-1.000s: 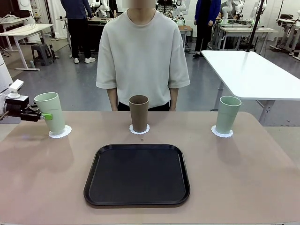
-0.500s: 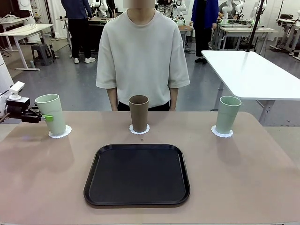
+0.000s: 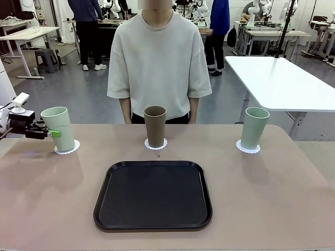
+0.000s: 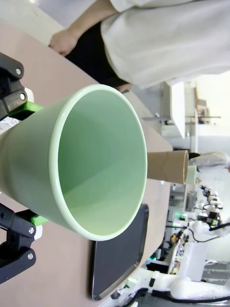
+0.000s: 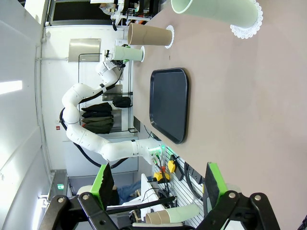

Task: Place coasters on the table and set cups on them.
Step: Take one Reusable plastic cup from the Flat Tray and place it on a coaster set by the human.

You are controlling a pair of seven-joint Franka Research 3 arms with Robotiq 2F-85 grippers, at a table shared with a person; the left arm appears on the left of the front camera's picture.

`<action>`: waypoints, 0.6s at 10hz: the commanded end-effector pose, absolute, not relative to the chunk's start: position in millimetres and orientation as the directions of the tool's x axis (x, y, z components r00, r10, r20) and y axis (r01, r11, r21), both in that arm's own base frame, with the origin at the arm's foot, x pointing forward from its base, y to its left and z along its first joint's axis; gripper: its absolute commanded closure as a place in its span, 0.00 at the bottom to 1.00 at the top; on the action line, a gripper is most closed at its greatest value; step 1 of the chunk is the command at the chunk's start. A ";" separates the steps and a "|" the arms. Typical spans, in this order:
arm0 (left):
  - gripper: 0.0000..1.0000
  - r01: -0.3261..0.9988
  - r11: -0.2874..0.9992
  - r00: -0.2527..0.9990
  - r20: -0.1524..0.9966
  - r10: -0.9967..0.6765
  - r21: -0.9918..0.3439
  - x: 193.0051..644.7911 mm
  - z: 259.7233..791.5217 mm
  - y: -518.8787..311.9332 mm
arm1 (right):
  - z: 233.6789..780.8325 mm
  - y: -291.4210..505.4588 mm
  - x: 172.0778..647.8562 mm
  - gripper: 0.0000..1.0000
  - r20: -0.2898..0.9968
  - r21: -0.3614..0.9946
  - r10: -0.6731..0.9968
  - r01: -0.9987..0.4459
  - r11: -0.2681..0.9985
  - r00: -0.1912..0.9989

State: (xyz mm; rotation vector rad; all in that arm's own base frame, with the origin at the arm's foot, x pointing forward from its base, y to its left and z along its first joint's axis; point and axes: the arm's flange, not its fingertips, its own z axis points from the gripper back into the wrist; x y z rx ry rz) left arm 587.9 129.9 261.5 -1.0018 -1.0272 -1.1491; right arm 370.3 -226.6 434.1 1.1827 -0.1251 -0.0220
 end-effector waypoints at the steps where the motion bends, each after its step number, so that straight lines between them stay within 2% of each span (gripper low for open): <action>1: 0.13 0.991 0.116 0.093 0.967 -0.236 -0.067 588.9 256.9 126.0 | 434.3 -224.1 366.0 0.00 0.090 0.926 -0.082 -0.053 0.373 0.993; 6: 0.13 0.993 0.109 0.076 0.963 -0.257 -0.049 589.5 253.1 124.9 | 434.3 -224.1 366.0 0.00 0.090 0.926 -0.082 -0.053 0.373 0.993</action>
